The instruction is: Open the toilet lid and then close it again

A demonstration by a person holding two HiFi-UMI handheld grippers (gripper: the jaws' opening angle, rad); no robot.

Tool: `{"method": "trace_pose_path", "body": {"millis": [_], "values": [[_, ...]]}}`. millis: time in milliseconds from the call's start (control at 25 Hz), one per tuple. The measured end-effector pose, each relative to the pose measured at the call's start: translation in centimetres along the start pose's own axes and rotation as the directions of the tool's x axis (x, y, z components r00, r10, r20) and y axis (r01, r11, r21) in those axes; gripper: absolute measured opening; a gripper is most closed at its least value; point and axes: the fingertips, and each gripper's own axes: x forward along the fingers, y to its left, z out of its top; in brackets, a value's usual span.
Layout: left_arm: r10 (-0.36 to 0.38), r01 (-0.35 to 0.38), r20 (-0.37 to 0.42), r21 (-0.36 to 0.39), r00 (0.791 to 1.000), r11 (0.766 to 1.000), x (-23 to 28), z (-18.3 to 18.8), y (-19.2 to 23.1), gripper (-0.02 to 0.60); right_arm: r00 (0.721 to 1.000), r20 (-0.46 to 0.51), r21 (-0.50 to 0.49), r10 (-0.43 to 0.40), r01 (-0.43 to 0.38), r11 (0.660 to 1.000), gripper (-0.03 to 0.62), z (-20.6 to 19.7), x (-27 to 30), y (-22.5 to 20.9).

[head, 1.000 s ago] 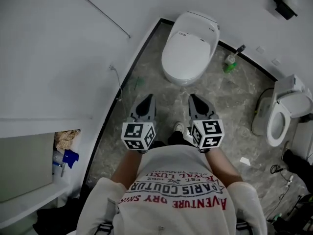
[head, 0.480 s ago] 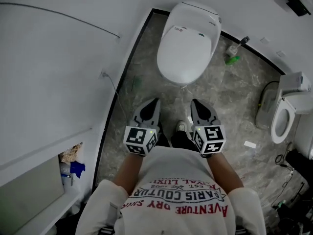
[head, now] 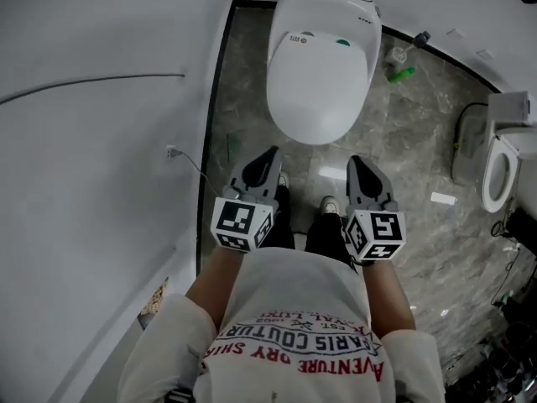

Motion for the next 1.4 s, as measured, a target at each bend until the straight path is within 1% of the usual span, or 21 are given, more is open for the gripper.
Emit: {"method": "trace_pose_path", "body": {"millis": [80, 120, 240, 320, 360, 520, 640, 680, 760, 880, 1000, 1080, 1160, 1240, 1280, 1320, 1400], "values": [[-0.047, 0.048, -0.021, 0.025, 0.999, 0.999, 1.5, -0.5, 1.2, 0.008, 1.000, -0.001, 0.025, -0.016, 0.016, 1.000, 0.015, -0.4, 1.9, 0.5], [-0.067, 0.068, -0.030, 0.040, 0.997, 0.997, 2.2, -1.0, 1.8, 0.008, 1.000, 0.001, 0.022, -0.014, 0.014, 1.000, 0.015, -0.6, 2.8, 0.8], [-0.104, 0.112, -0.073, 0.114, 0.992, 0.987, 4.5, -3.3, 3.6, 0.008, 1.000, 0.002, -0.032, 0.020, -0.019, 0.999, 0.015, -1.9, 5.7, 1.6], [-0.119, 0.138, -0.121, 0.162, 0.986, 0.977, 6.0, -5.9, 4.4, 0.008, 0.999, -0.013, -0.066, 0.036, -0.037, 0.997, 0.015, -3.6, 7.4, 1.7], [-0.129, 0.153, -0.142, 0.174, 0.981, 0.973, 6.7, -7.2, 4.7, 0.008, 0.999, -0.023, -0.073, 0.039, -0.041, 0.997, 0.015, -4.7, 8.1, 1.5], [-0.169, 0.204, -0.194, 0.179, 0.966, 0.963, 9.8, -12.8, 5.0, 0.008, 0.997, -0.067, -0.060, 0.050, -0.054, 0.997, 0.015, -10.0, 11.0, 0.0], [-0.197, 0.232, -0.221, 0.144, 0.955, 0.962, 12.2, -17.2, 5.3, 0.008, 0.992, -0.107, -0.066, 0.063, -0.070, 0.995, 0.015, -14.8, 13.5, -0.7], [-0.205, 0.241, -0.227, 0.142, 0.952, 0.960, 13.0, -18.5, 5.4, 0.008, 0.991, -0.116, -0.074, 0.069, -0.078, 0.994, 0.015, -16.2, 14.4, -0.9], [-0.214, 0.258, -0.239, 0.172, 0.947, 0.951, 14.4, -20.9, 5.7, 0.008, 0.988, -0.130, -0.101, 0.084, -0.097, 0.990, 0.015, -18.8, 16.1, -0.9], [-0.216, 0.281, -0.266, 0.240, 0.940, 0.929, 16.0, -24.6, 6.2, 0.008, 0.980, -0.169, -0.152, 0.109, -0.135, 0.979, 0.015, -22.5, 18.1, -0.7], [-0.222, 0.310, -0.303, 0.282, 0.927, 0.908, 17.2, -28.1, 6.6, 0.008, 0.973, -0.192, -0.192, 0.124, -0.161, 0.968, 0.015, -25.4, 19.7, -0.7], [-0.222, 0.323, -0.323, 0.304, 0.920, 0.896, 17.7, -30.1, 6.9, 0.008, 0.973, -0.199, -0.236, 0.116, -0.162, 0.958, 0.015, -27.0, 20.7, -1.1], [-0.208, 0.323, -0.332, 0.344, 0.920, 0.882, 18.2, -31.8, 7.2, 0.008, 0.972, -0.214, -0.304, 0.093, -0.156, 0.940, 0.015, -28.4, 21.6, -1.5], [-0.178, 0.307, -0.320, 0.415, 0.930, 0.857, 18.7, -32.6, 7.6, 0.008, 0.971, -0.233, -0.400, 0.059, -0.151, 0.904, 0.017, -29.6, 22.3, -2.0], [-0.158, 0.295, -0.314, 0.457, 0.936, 0.839, 19.1, -32.9, 7.7, 0.008, 0.970, -0.237, -0.445, 0.043, -0.148, 0.884, 0.017, -30.1, 22.7, -2.1], [-0.138, 0.286, -0.312, 0.499, 0.940, 0.818, 19.4, -33.2, 7.9, 0.008, 0.971, -0.237, -0.479, 0.031, -0.145, 0.866, 0.017, -30.6, 23.0, -2.2], [-0.108, 0.281, -0.319, 0.569, 0.941, 0.772, 20.0, -34.0, 8.0, 0.008, 0.970, -0.243, -0.520, 0.019, -0.147, 0.841, 0.017, -31.4, 23.5, -2.3]]}}
